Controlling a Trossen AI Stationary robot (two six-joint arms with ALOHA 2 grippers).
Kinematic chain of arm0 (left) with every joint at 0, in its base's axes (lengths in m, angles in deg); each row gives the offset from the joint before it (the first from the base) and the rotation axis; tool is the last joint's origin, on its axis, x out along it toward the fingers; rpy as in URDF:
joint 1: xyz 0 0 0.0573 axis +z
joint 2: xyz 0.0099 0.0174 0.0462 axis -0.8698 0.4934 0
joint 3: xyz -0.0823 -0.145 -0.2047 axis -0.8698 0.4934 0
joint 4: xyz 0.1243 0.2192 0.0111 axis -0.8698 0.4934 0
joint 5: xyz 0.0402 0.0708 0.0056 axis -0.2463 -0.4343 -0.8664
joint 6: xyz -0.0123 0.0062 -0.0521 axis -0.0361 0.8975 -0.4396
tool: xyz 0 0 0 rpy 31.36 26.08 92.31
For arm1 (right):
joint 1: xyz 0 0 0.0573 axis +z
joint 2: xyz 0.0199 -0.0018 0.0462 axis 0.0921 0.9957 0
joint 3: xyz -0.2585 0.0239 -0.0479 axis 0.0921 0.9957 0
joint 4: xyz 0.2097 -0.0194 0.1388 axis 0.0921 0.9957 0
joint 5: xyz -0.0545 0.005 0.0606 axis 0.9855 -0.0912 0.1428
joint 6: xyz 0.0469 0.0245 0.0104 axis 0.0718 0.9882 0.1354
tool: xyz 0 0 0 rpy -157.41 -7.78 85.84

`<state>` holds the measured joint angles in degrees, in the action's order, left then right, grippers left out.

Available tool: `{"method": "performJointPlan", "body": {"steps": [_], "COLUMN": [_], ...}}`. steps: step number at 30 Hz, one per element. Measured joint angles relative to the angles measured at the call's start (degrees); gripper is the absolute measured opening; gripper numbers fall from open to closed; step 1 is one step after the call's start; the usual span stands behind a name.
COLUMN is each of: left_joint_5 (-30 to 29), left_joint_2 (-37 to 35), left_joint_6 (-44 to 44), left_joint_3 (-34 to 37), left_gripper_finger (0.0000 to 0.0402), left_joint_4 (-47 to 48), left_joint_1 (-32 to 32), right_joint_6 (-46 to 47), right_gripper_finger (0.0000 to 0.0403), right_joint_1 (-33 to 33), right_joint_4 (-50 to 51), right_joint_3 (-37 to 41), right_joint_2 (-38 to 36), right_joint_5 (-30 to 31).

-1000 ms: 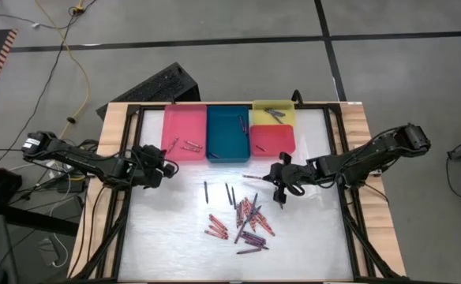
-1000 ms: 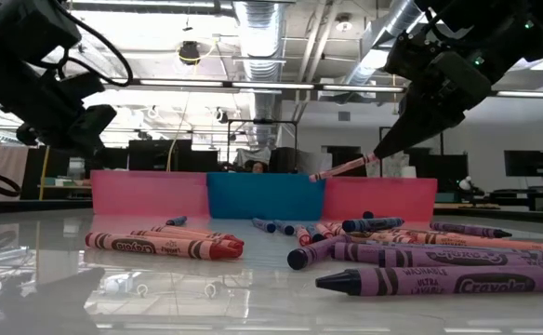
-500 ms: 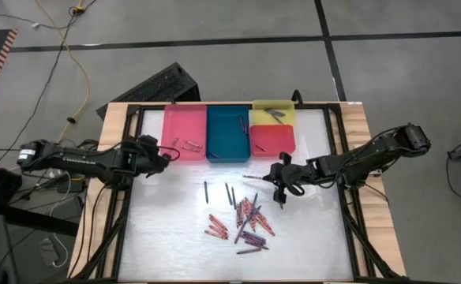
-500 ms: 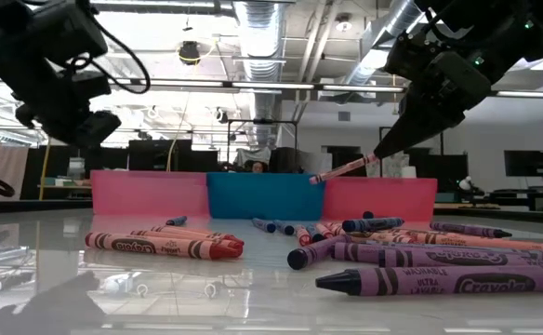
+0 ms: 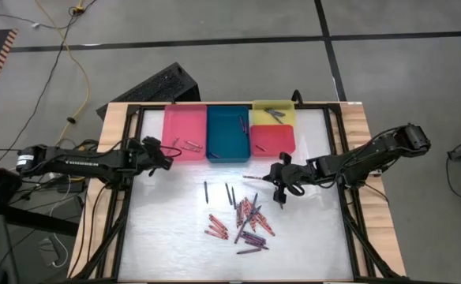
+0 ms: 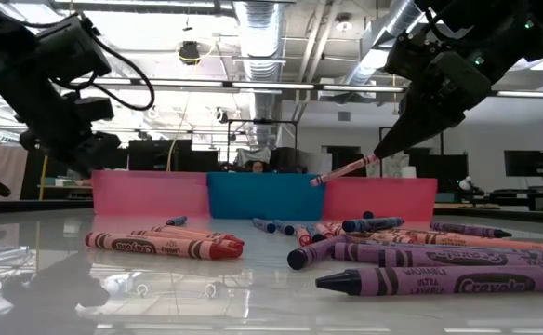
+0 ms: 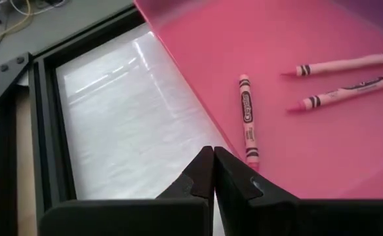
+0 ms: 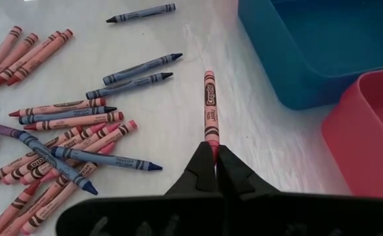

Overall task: Sort crayons
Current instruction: Put the pink crayon into the pink bin

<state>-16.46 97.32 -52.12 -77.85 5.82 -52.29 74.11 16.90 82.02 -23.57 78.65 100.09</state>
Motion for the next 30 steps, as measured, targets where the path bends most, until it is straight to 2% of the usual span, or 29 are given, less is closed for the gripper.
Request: {"method": "performJointPlan", "body": {"steps": [8,19,22,26,28,30], "left_joint_5": [2.48,3.48,0.68,-9.25,-8.43,-4.61], "left_joint_2": [0.00,-1.51,-3.45,-6.08,-7.07,-7.29], "left_joint_6": [5.13,7.45,10.60,10.59,10.41,11.45], "left_joint_3": [0.03,-1.83,-3.47,-4.23,-4.23,-4.24], "left_gripper_finger": [0.0000,0.0000,0.0000,0.0000,0.0000,0.0000], "left_joint_4": [-5.34,-3.11,-2.19,0.64,0.36,0.44], "left_joint_1": [0.00,0.00,0.01,1.71,3.03,4.31], "right_joint_6": [-0.04,0.01,0.01,0.02,0.02,0.01], "right_gripper_finger": [0.0000,0.0000,0.0000,0.0000,0.0000,0.0000], "right_joint_1": [0.00,0.20,0.42,0.44,0.42,0.42], "right_joint_4": [0.00,-0.02,-0.31,-0.91,-0.88,-0.92], "right_joint_3": [0.00,0.00,0.00,0.00,0.00,0.00], "right_joint_2": [0.00,0.00,0.00,0.00,0.00,0.00], "right_joint_5": [0.00,-0.02,-0.03,-0.02,-0.02,-0.02]}}
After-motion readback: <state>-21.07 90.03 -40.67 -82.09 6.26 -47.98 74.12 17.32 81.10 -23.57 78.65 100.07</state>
